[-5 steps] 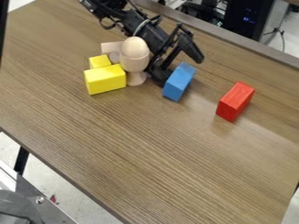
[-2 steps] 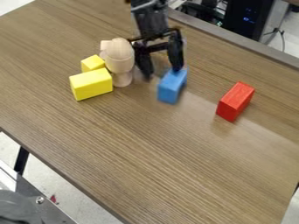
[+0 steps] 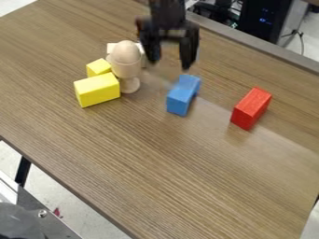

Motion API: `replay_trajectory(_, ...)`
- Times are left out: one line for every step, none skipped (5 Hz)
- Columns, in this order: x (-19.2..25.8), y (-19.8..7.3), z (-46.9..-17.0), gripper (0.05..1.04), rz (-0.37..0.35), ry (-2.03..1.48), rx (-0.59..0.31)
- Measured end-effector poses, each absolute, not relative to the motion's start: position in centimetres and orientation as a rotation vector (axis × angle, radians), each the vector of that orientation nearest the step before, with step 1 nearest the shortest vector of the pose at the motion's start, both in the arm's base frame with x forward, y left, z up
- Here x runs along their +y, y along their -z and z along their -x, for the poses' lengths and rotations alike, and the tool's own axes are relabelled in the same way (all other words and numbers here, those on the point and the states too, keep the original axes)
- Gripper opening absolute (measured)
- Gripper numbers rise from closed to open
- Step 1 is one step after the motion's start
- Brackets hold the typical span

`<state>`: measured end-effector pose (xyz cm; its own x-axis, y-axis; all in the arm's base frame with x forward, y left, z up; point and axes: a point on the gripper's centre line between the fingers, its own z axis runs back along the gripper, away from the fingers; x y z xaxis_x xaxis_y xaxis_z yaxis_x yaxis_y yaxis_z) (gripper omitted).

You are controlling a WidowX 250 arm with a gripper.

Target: Flip the arch position to the down.

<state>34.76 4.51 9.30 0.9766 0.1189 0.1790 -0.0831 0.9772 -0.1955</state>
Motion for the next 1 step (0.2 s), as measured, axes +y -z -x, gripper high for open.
replay_trajectory(4.02, -14.25, -33.94, 0.999, 0.254, -0.089, -0.362)
